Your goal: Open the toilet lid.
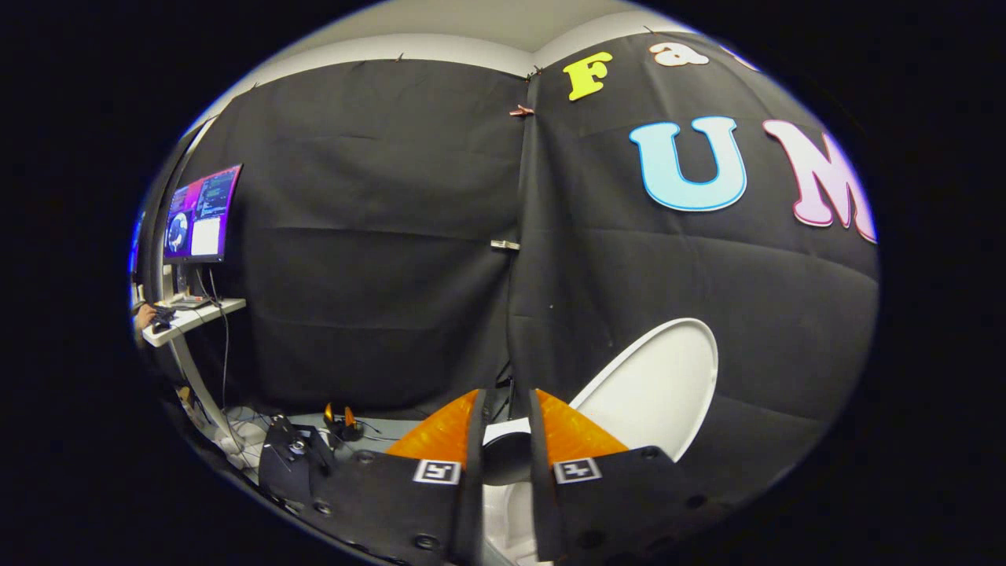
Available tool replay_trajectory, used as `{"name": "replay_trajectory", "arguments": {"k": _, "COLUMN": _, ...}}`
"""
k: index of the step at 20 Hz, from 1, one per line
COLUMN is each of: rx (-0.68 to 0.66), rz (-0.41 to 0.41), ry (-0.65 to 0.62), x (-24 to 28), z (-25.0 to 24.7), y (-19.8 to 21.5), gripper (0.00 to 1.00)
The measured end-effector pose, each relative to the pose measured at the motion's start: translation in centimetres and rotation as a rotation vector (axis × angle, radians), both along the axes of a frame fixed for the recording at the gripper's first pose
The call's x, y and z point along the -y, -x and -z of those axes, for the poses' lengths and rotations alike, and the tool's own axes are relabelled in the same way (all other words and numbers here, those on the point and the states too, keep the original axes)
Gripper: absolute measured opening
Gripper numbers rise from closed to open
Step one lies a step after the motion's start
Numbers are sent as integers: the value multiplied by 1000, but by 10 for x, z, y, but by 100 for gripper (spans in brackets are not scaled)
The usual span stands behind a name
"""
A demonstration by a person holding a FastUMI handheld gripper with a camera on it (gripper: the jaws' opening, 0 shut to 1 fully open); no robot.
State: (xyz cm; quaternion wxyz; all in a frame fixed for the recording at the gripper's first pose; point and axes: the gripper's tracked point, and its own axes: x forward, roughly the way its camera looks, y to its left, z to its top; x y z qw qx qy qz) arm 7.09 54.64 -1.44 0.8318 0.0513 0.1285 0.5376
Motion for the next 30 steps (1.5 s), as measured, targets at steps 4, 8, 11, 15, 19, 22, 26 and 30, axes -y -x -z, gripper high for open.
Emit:
{"name": "replay_trajectory", "arguments": {"k": 4, "rx": -46, "rz": -65, "ry": -50, "x": -10, "z": 3, "y": 10, "gripper": 64}}
{"name": "replay_trajectory", "arguments": {"k": 8, "rx": 145, "rz": -103, "ry": -14, "x": -18, "z": 16, "y": 28, "gripper": 98}}
{"name": "replay_trajectory", "arguments": {"k": 11, "rx": 216, "rz": -93, "ry": 15, "x": -17, "z": 21, "y": 26, "gripper": 100}}
{"name": "replay_trajectory", "arguments": {"k": 15, "rx": 218, "rz": -36, "ry": -72, "x": -12, "z": -24, "y": 8, "gripper": 99}}
{"name": "replay_trajectory", "arguments": {"k": 19, "rx": 280, "rz": -18, "ry": -126, "x": 8, "z": -93, "y": 0, "gripper": 99}}
{"name": "replay_trajectory", "arguments": {"k": 22, "rx": 348, "rz": 131, "ry": -127, "x": 61, "z": -129, "y": -21, "gripper": 99}}
{"name": "replay_trajectory", "arguments": {"k": 26, "rx": 392, "rz": 392, "ry": -64, "x": 157, "z": -127, "y": -36, "gripper": 98}}
{"name": "replay_trajectory", "arguments": {"k": 30, "rx": 234, "rz": 579, "ry": 1, "x": 256, "z": -97, "y": -29, "gripper": 98}}
